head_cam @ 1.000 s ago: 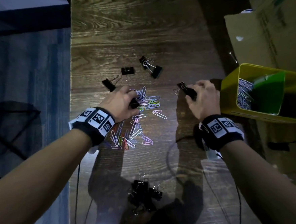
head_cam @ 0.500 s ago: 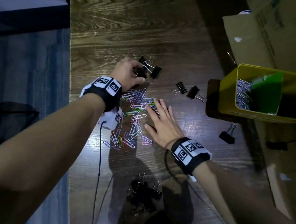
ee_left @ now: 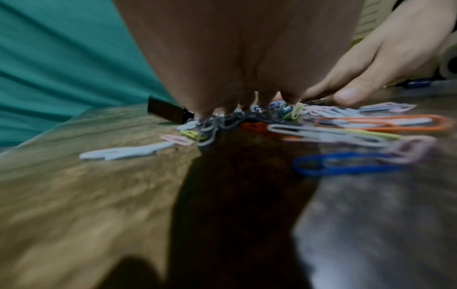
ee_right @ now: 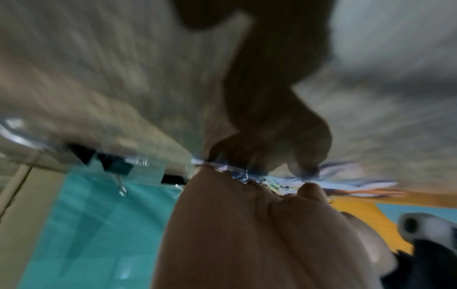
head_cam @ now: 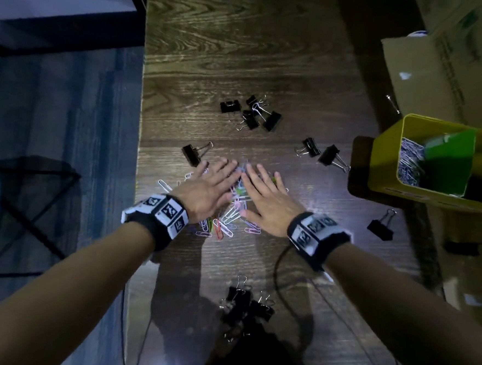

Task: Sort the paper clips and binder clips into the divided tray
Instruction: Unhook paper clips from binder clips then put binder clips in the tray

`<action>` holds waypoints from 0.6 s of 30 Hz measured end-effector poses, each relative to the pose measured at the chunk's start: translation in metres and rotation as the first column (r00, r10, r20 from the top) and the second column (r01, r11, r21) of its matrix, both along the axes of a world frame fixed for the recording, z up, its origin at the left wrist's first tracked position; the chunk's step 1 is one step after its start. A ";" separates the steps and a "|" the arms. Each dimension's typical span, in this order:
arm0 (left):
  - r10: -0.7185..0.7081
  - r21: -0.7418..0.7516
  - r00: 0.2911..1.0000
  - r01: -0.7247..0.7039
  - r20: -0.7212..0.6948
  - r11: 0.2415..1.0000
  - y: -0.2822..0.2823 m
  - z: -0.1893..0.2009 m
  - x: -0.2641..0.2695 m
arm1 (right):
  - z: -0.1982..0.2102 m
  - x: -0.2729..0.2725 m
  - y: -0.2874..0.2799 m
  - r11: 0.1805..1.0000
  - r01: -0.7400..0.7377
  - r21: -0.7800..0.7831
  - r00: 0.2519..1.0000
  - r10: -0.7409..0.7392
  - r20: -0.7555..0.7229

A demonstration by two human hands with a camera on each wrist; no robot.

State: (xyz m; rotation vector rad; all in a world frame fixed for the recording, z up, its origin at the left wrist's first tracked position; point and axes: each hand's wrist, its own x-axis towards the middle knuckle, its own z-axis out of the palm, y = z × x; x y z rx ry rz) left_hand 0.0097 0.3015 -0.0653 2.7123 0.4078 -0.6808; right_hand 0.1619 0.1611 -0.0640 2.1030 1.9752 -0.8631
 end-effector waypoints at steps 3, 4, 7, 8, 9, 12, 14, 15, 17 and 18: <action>-0.031 -0.030 0.989 0.036 0.145 0.999 -0.010 0.000 -0.024 | 0.000 -0.007 -0.029 1.000 -0.001 0.004 0.999 0.001 -0.054; 0.018 -0.042 0.975 -0.009 0.221 0.999 -0.010 0.002 -0.032 | -0.001 -0.007 -0.035 1.000 0.023 0.012 0.997 -0.022 -0.073; 0.270 -0.100 0.892 -0.251 0.362 0.963 -0.001 0.005 -0.054 | 0.000 -0.007 -0.038 0.993 0.107 0.048 0.992 -0.104 -0.071; 0.333 -0.091 0.869 -0.322 0.365 0.942 0.003 0.004 -0.059 | 0.001 -0.007 -0.035 0.988 0.140 0.061 0.989 -0.137 -0.048; 0.385 -0.072 0.855 -0.385 0.349 0.920 0.007 0.002 -0.063 | 0.002 -0.007 -0.031 0.983 0.172 0.064 0.985 -0.171 -0.019; 0.526 -0.055 0.819 -0.529 0.231 0.847 0.007 -0.003 -0.061 | 0.003 -0.012 -0.021 0.969 0.248 0.007 0.969 -0.248 0.007; 0.557 -0.050 0.814 -0.557 0.167 0.829 -0.007 -0.006 -0.058 | 0.001 -0.021 -0.021 0.970 0.240 -0.040 0.971 -0.241 -0.014; 0.560 -0.048 0.815 -0.559 0.149 0.827 -0.018 -0.007 -0.056 | -0.001 -0.026 -0.023 0.973 0.227 -0.049 0.973 -0.228 -0.020; 0.573 -0.068 0.811 -0.569 0.120 0.820 -0.040 -0.008 -0.053 | -0.004 -0.033 -0.028 0.975 0.218 -0.046 0.975 -0.220 -0.032; 0.564 -0.073 0.820 -0.560 0.099 0.825 -0.051 -0.009 -0.051 | -0.005 -0.035 -0.031 0.975 0.220 -0.039 0.974 -0.221 -0.041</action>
